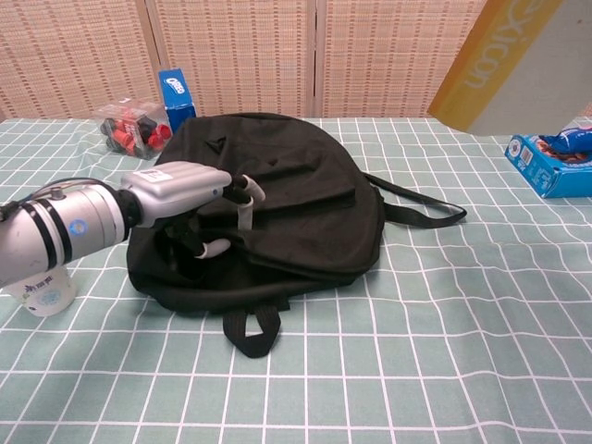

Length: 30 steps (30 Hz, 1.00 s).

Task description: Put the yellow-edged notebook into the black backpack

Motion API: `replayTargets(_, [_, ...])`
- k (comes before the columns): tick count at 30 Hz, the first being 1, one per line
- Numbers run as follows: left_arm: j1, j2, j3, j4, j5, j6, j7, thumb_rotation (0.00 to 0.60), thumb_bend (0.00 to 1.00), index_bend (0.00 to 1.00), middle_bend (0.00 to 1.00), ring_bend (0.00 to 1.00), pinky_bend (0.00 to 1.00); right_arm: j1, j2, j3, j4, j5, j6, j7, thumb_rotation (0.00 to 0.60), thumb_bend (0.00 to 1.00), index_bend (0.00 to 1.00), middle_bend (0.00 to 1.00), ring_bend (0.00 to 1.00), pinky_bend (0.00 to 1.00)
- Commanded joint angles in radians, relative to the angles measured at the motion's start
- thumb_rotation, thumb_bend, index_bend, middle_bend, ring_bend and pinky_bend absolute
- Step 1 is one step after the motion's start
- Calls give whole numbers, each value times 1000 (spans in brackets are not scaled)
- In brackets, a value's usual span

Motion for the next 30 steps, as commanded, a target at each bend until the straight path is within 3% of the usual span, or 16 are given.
replayTargets(1, [4, -12, -8, 21, 18, 30, -49, 600, 619, 715, 272, 263, 139, -1, 4, 0, -12, -9, 5, 10, 600, 506, 863, 641, 514, 484])
replayTargets(8, [25, -4, -81, -12, 10, 114, -218, 600, 689, 783, 364, 268, 147, -5, 27, -18, -76, -92, 30, 6, 600, 506, 866, 642, 516, 484])
replayTargets(15, [25, 70, -212, -134, -132, 97, -338, 600, 691, 778, 371, 265, 147, 12, 27, -36, -141, -187, 8, -6, 600, 506, 869, 646, 521, 484])
replayTargets(22, [12, 139, -321, -223, -315, 32, -426, 600, 691, 770, 378, 244, 147, 78, 23, -25, -177, -255, -109, -39, 600, 506, 869, 646, 521, 484])
replayTargets(30, [2, 180, -329, -257, -395, 17, -421, 600, 691, 761, 379, 241, 147, 216, -50, 15, -113, -271, -278, -18, 600, 506, 869, 647, 522, 484])
